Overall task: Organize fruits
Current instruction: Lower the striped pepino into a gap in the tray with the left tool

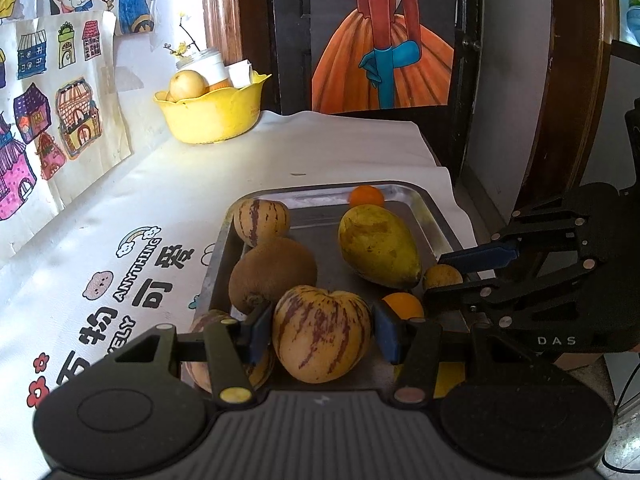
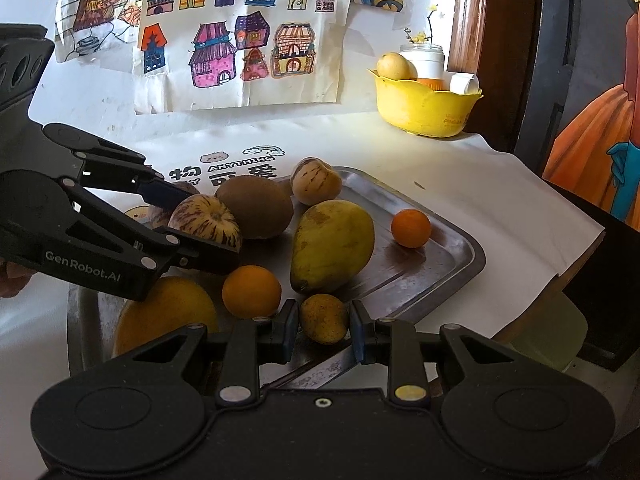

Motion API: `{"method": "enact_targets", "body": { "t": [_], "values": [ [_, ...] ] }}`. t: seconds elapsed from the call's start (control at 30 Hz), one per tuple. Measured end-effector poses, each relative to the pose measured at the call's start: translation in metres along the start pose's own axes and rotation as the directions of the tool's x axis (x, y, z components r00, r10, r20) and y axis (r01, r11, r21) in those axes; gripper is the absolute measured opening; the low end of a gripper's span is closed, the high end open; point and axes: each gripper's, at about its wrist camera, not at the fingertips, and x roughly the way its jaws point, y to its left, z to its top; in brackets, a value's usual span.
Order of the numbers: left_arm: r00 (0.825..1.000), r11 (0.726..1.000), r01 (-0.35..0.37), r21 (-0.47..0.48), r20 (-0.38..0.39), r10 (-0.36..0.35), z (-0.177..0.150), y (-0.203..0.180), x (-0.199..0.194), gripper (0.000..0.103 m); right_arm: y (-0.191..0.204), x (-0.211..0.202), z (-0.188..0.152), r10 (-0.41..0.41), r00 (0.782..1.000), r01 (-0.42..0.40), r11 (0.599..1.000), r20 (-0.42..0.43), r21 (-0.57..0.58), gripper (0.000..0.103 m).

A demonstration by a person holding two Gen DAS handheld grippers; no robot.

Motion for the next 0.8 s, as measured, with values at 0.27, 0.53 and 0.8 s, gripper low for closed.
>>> {"method": "enact_targets", "body": {
  "t": [0.27,0.53,0.8],
  "values": [
    [1.0,1.0,0.001,0.002,-0.003,-0.001,-0.0002,-0.0007,-0.001,0.057,0.0009,0.0003,-0.0012,-0.001,1.0,0.001,1.0,0.001,-0.005,0.03],
    [1.0,1.0,0.001,0.001,-0.003,-0.001,-0.0001,-0.0007,-0.0014,0.057,0.0047,0.0008,-0.0025,-0.009,1.0,0.009,0.999,0.004,-0.034,0.029],
    [1.0,1.0,0.002,-0.004,-0.002,-0.002,-0.0012,-0.0011,-0.0026,0.058,0.006,-0.0001,-0.0035,-0.012,1.0,0.012,0.999,0.007,-0.053,0.029]
  ]
}}
